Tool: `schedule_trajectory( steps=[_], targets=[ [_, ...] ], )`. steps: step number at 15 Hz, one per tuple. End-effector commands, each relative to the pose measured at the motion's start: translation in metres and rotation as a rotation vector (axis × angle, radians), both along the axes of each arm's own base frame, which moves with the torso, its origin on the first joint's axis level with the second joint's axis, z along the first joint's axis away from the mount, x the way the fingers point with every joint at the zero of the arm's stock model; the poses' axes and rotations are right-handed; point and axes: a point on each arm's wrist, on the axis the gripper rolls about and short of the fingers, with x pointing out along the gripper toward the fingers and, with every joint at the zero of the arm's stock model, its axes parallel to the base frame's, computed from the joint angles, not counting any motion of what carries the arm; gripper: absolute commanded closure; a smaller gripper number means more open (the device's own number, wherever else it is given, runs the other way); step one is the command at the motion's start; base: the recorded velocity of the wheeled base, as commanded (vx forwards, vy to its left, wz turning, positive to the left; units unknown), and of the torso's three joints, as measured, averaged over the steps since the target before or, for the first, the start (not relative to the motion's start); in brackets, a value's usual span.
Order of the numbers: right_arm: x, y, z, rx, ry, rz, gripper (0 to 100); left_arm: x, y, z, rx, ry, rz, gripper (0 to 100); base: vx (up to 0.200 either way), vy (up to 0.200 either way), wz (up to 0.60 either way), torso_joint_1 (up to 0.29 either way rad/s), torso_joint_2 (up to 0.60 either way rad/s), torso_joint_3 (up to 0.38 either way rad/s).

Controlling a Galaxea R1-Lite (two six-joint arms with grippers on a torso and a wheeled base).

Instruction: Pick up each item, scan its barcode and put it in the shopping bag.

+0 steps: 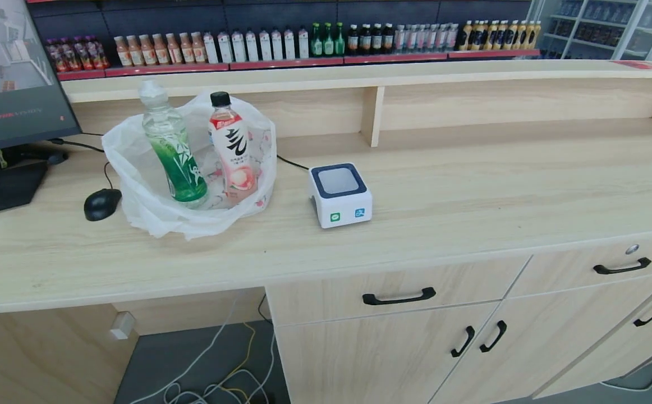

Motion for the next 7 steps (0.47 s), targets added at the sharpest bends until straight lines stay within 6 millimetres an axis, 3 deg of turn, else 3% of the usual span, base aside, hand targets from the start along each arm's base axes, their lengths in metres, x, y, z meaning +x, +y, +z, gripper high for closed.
schedule_trajectory(
  steps=[1,7],
  targets=[
    [0.0001,0.0000,-0.0003,0.000,0.003,0.001,0,0.0000,-0.0001,0.0001,0.000,-0.002,0.002,0,0.000,0.000,0.00,0.000,0.00,0.000],
    [0.0001,0.0000,-0.0003,-0.003,0.003,0.001,0,0.0000,-0.0001,0.0001,0.000,-0.002,0.002,0,0.000,0.000,0.00,0.000,0.00,0.000]
  ],
)
